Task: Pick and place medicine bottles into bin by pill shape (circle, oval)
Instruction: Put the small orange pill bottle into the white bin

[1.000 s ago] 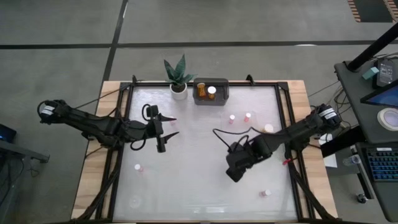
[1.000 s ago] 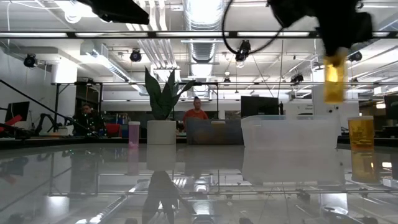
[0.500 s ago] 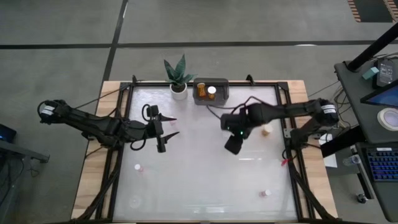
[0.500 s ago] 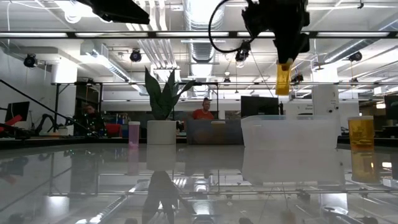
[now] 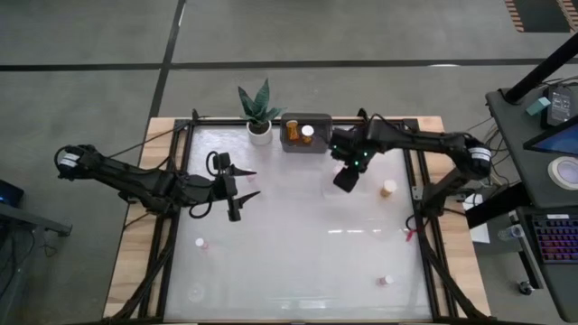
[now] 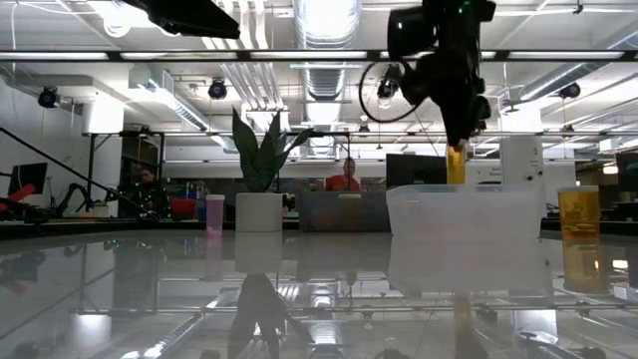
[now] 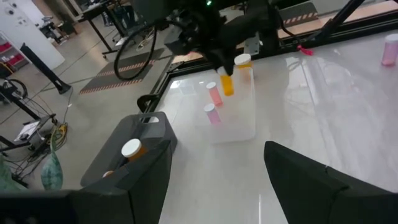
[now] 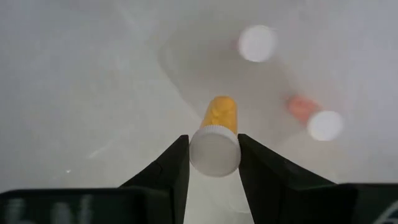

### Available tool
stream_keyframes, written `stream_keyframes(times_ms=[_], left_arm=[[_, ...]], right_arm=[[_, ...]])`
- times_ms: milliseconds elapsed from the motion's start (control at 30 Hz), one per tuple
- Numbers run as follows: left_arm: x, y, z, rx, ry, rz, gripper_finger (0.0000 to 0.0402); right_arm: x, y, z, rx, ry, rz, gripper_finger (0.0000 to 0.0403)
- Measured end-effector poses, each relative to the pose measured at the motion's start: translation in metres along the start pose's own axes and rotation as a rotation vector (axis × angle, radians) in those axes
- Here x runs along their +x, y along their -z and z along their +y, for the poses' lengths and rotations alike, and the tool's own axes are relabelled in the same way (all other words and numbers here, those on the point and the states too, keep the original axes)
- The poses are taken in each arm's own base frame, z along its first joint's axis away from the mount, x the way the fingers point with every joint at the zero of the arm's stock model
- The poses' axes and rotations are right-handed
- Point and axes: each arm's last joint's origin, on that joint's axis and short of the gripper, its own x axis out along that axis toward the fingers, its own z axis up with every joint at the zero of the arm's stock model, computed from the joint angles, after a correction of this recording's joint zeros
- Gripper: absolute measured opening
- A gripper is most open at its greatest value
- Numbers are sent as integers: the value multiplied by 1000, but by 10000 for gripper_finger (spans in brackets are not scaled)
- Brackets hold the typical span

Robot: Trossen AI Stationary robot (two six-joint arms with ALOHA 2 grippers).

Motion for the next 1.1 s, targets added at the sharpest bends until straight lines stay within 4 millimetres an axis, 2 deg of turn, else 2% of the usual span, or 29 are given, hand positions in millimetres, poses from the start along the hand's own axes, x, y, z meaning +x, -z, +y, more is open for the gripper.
stream_keyframes(times_ms=[200, 367, 733, 1100], left_arm=[[0, 0, 0, 16, 0, 0, 240], [0, 0, 0, 16, 0, 0, 240], [0, 0, 0, 16, 0, -1, 240], [0, 0, 0, 14, -1, -3, 240]], right_arm=[[12, -3, -29, 46, 10, -2, 114], [23, -2, -41, 62, 14, -2, 114], [53, 5, -45, 82, -58, -3, 114], [56, 6, -46, 117, -60, -12, 116]])
